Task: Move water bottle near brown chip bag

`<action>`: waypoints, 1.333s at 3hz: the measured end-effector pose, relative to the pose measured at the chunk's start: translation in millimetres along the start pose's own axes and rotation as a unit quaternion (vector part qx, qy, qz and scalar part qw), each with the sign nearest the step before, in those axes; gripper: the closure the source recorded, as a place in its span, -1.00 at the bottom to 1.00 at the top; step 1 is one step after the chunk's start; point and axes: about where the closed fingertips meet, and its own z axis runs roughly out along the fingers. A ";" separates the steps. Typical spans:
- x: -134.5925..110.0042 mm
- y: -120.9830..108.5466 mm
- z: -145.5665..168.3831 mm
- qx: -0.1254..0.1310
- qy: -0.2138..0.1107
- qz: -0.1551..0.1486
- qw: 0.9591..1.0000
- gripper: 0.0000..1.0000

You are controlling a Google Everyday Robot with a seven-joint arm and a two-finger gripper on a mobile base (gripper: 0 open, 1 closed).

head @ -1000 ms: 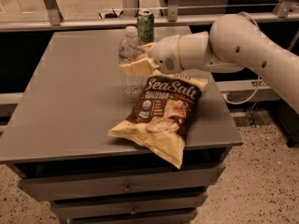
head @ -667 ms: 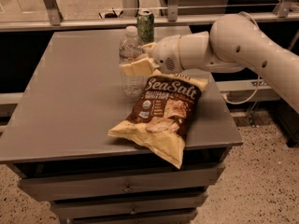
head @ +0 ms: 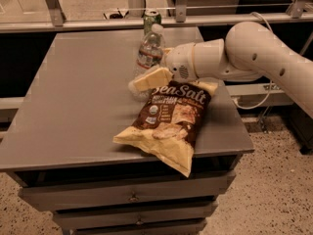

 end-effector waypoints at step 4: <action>3.7 -8.4 -45.1 0.024 -0.010 -0.023 0.999 -1.00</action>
Offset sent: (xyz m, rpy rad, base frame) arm -0.0141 -0.0582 0.0102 0.0027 -0.0594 -0.0431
